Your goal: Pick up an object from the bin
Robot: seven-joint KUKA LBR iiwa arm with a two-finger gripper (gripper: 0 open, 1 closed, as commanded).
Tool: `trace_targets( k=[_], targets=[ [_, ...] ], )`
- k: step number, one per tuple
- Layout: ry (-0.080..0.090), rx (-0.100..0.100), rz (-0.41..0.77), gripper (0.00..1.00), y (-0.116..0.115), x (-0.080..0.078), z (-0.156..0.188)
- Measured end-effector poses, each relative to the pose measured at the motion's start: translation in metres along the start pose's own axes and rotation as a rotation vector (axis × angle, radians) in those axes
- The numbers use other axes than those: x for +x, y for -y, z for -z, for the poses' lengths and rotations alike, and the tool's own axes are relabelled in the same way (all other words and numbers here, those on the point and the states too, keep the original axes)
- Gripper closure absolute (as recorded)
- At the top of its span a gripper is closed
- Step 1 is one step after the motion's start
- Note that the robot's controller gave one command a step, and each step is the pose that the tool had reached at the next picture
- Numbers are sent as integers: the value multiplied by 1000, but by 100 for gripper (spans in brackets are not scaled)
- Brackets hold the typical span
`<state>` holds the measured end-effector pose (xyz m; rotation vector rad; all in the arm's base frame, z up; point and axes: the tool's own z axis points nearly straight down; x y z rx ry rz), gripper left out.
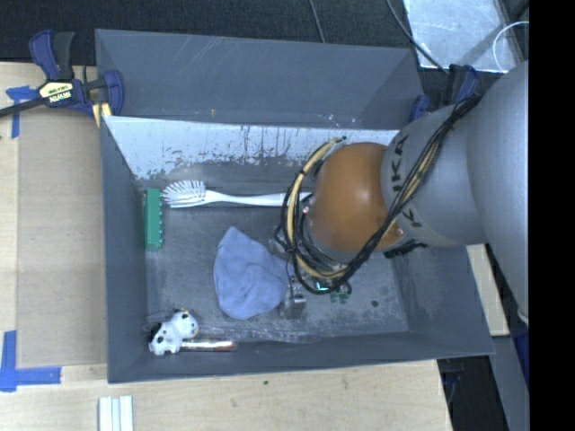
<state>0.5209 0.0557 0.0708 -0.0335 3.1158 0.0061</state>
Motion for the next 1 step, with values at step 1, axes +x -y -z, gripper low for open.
trace_targets(
  k=[1],
  targets=[
    [-1, 2, -3, 0, 2, 0, 0]
  ],
)
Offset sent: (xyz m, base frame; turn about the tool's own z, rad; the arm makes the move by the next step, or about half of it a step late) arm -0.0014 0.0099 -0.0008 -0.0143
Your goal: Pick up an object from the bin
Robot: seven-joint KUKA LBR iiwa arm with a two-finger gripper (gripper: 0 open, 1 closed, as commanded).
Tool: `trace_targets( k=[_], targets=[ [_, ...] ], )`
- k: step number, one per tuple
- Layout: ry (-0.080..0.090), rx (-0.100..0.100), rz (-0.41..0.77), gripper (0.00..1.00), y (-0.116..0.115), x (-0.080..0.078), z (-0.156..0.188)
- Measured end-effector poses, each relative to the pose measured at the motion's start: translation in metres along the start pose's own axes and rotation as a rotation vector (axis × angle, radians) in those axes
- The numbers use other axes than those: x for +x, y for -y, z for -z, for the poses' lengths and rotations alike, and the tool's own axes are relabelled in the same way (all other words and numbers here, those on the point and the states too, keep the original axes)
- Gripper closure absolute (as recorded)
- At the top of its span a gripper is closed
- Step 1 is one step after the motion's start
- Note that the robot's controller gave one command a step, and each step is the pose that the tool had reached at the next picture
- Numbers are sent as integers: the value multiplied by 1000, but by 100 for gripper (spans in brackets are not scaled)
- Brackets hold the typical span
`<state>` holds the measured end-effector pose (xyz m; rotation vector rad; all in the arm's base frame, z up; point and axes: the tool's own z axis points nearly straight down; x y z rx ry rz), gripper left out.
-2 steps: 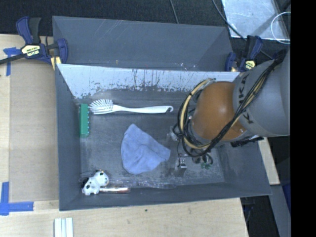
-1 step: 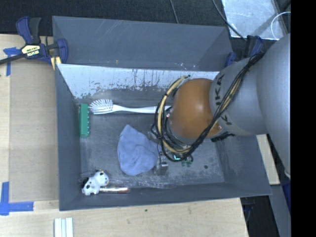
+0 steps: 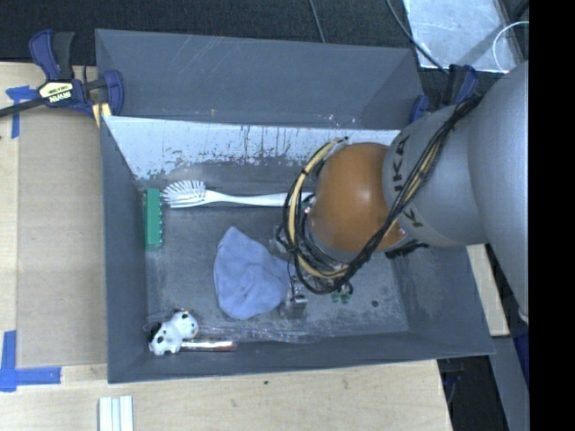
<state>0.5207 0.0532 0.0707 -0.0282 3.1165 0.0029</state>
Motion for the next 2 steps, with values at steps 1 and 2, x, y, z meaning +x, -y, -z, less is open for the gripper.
trace_targets(
  k=[1, 2],
  targets=[
    [6, -1, 20, 100, -12, -1, 1],
    [6, -1, 20, 100, -12, -1, 1]
  ],
)
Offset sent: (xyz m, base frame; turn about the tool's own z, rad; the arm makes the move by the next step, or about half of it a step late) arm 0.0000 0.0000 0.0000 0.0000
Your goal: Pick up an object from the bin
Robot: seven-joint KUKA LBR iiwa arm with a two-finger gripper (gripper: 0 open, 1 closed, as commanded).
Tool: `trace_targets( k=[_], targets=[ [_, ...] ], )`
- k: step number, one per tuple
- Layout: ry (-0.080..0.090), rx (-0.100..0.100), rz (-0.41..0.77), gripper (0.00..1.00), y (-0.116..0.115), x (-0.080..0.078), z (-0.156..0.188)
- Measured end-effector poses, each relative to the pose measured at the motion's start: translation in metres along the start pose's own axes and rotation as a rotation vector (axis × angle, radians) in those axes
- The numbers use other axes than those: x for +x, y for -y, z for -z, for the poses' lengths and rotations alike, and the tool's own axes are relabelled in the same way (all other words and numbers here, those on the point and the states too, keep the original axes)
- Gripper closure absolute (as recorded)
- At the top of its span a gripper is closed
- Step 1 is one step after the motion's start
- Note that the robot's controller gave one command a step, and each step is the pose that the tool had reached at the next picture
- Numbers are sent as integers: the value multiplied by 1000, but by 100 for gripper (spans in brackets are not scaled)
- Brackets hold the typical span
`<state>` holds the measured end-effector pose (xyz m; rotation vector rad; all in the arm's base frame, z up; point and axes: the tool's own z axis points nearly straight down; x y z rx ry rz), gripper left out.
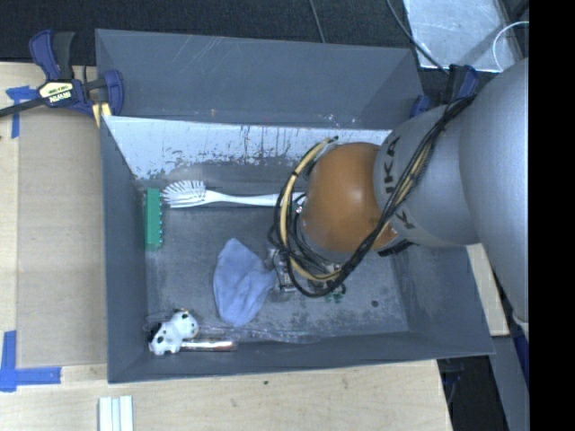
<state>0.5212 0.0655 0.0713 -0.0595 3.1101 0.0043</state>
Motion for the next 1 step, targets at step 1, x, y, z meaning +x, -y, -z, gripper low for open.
trace_targets(
  k=[1],
  targets=[
    [4, -1, 26, 100, -25, 1, 0]
  ],
)
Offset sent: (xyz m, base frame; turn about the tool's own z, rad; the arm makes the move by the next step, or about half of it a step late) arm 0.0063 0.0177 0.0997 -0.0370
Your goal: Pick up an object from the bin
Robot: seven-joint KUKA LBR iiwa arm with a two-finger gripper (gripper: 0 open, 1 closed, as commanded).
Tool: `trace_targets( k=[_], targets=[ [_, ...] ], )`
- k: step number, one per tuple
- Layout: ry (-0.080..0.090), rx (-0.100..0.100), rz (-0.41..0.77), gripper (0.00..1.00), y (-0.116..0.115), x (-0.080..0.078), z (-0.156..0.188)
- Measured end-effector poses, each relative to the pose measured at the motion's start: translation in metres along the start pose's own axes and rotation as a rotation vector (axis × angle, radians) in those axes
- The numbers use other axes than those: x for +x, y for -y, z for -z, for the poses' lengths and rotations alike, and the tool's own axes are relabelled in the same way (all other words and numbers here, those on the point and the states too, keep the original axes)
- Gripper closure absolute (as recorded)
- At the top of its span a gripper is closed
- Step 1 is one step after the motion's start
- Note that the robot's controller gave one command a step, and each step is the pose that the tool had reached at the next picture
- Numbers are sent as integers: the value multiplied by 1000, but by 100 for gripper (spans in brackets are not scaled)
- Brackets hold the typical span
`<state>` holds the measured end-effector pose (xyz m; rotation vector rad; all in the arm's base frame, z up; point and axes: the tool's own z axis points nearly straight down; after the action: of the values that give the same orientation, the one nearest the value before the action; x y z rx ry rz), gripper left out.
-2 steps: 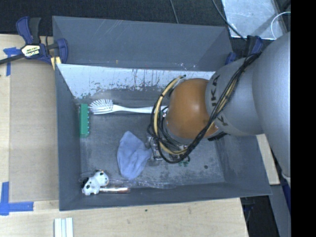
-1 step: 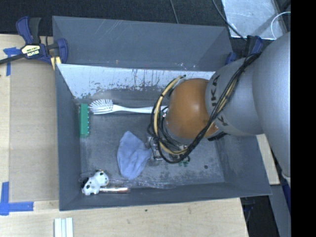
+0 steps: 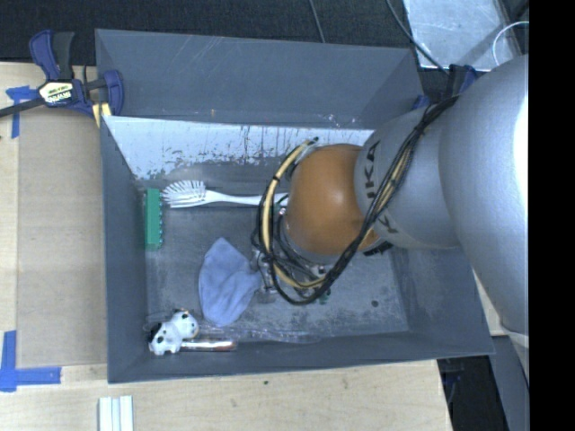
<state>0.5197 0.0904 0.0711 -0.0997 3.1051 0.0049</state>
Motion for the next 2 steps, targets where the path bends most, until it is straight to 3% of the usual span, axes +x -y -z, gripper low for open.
trace_targets(
  k=[1, 2],
  targets=[
    [-13, 2, 0, 100, 2, 2, 16],
    [1, 1, 40, 100, 2, -2, 49]
  ],
)
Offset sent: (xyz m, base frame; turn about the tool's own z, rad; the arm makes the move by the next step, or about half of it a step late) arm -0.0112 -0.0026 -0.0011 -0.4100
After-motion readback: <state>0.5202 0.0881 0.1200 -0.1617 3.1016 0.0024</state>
